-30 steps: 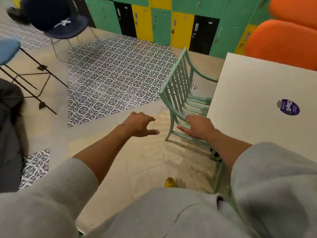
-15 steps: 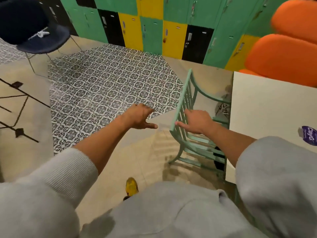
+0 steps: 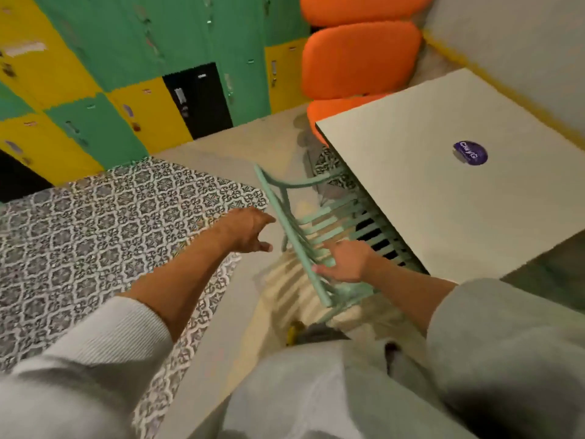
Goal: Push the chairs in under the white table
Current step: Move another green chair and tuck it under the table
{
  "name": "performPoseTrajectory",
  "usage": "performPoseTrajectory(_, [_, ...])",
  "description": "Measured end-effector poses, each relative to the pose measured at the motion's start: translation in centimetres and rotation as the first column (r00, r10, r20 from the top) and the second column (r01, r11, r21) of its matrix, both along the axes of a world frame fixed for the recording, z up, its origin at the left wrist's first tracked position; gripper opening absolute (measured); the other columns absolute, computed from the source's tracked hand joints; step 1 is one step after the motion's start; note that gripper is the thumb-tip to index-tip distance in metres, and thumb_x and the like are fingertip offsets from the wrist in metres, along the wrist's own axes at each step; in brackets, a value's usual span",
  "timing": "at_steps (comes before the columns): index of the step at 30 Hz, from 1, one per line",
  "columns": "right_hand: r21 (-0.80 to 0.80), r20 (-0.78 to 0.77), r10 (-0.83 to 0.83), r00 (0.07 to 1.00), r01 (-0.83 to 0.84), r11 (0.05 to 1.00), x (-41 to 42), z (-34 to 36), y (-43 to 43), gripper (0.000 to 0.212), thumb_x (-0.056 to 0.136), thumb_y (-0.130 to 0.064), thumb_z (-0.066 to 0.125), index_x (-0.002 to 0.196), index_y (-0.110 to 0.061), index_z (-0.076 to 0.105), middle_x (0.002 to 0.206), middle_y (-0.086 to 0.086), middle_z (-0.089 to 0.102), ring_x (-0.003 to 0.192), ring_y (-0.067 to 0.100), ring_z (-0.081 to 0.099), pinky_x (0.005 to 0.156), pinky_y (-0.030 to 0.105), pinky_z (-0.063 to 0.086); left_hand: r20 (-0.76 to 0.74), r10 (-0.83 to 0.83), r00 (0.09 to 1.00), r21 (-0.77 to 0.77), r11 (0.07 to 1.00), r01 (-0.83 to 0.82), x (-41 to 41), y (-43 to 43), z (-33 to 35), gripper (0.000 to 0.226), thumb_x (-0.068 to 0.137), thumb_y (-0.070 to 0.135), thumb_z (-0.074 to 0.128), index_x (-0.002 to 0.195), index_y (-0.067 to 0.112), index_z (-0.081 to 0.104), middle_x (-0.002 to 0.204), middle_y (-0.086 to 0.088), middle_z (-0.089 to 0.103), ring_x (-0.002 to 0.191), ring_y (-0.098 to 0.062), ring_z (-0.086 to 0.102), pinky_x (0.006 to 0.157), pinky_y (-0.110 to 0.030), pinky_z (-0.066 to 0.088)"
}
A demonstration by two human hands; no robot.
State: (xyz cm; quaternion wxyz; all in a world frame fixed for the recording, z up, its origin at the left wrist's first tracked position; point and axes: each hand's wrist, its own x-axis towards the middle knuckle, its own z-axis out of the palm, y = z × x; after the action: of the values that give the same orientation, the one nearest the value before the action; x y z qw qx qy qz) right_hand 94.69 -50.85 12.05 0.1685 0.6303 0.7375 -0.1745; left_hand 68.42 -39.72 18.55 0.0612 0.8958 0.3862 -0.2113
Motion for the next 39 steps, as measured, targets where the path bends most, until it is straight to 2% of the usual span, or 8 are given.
performPoseTrajectory(7, [-0.079,-0.182,-0.387,0.904,0.379,0.922,-2.1,-4.1,3.4,0.105,0.088,-0.093,0.038,0.157,-0.014,0.045,0.141,0.015,0.066,0.125,0.036,0.065,0.098,0.046,0.056,-0.124,-0.250,0.960,-0.012,0.968,0.250,2.4,9.9,-4.0,0.088,0.093,0.062,0.068,0.163,0.018,0.037,0.164,-0.007,0.046,0.150,-0.031,0.043,0.122,-0.049,0.038])
performPoseTrajectory(13, [-0.182,-0.198,-0.655,0.729,0.629,0.756,-5.2,-3.9,2.7,0.116,0.078,-0.103,0.033,0.158,-0.019,0.044,0.150,0.009,0.061,0.128,0.032,0.064,0.100,0.043,0.055,-0.204,-0.463,0.862,-0.071,0.886,0.459,4.6,17.3,-4.8,0.090,0.091,0.061,0.070,0.163,0.019,0.036,0.164,-0.007,0.045,0.150,-0.030,0.042,0.122,-0.046,0.036])
performPoseTrajectory(18, [-0.191,-0.188,-0.845,0.500,0.825,0.531,-8.6,-4.7,2.8,0.115,0.078,-0.103,0.032,0.159,-0.023,0.044,0.155,0.009,0.058,0.134,0.033,0.060,0.108,0.045,0.052,-0.218,-0.642,0.735,-0.163,0.767,0.621,7.6,23.2,-8.4,0.074,0.089,0.067,0.069,0.151,0.032,0.051,0.150,0.002,0.059,0.138,-0.026,0.053,0.113,-0.046,0.044])
performPoseTrajectory(21, [-0.201,-0.154,-0.929,0.336,0.910,0.362,-12.8,-5.7,4.0,0.097,0.085,-0.095,0.041,0.153,-0.026,0.050,0.140,0.010,0.067,0.121,0.034,0.067,0.097,0.043,0.057,-0.215,-0.725,0.655,-0.225,0.689,0.689,7.6,25.8,-11.3,0.065,0.089,0.064,0.072,0.143,0.032,0.059,0.139,0.003,0.066,0.129,-0.023,0.061,0.107,-0.045,0.050])
performPoseTrajectory(24, [-0.059,-0.074,-0.975,0.210,0.975,0.214,-15.6,-6.7,6.0,0.074,0.094,-0.080,0.050,0.147,-0.028,0.056,0.129,0.008,0.073,0.114,0.033,0.071,0.095,0.042,0.058,-0.114,-0.783,0.611,-0.269,0.617,0.740,6.3,28.3,-14.0,0.055,0.098,0.047,0.069,0.149,0.028,0.058,0.138,-0.006,0.068,0.128,-0.028,0.063,0.105,-0.039,0.051])
performPoseTrajectory(29, [-0.029,0.104,-0.981,0.166,0.986,0.164,-16.4,-6.6,8.2,0.056,0.099,-0.070,0.050,0.135,-0.029,0.064,0.117,0.007,0.076,0.108,0.034,0.072,0.100,0.045,0.054,0.016,-0.785,0.620,-0.221,0.602,0.768,5.2,29.7,-15.4,0.051,0.104,0.036,0.059,0.155,0.039,0.051,0.129,-0.011,0.071,0.117,-0.035,0.068,0.094,-0.040,0.053])
performPoseTrajectory(35, [-0.020,0.150,-0.981,0.122,0.993,0.120,-16.4,-7.9,8.9,0.033,0.107,-0.043,0.054,0.136,-0.033,0.064,0.117,0.001,0.074,0.109,0.031,0.071,0.101,0.047,0.053,0.023,-0.787,0.617,-0.186,0.603,0.776,5.1,29.9,-16.1,0.049,0.105,0.043,0.056,0.154,0.041,0.051,0.130,-0.009,0.070,0.117,-0.034,0.068,0.096,-0.042,0.055])
performPoseTrajectory(39, [-0.023,0.146,-0.983,0.107,0.994,0.105,-17.2,-7.8,8.9,0.034,0.108,-0.046,0.052,0.137,-0.033,0.064,0.117,0.004,0.073,0.108,0.032,0.070,0.101,0.049,0.049,0.034,-0.796,0.604,-0.169,0.591,0.789,4.7,29.9,-15.8,0.045,0.106,0.042,0.057,0.151,0.040,0.055,0.123,-0.007,0.073,0.112,-0.032,0.070,0.092,-0.040,0.057])
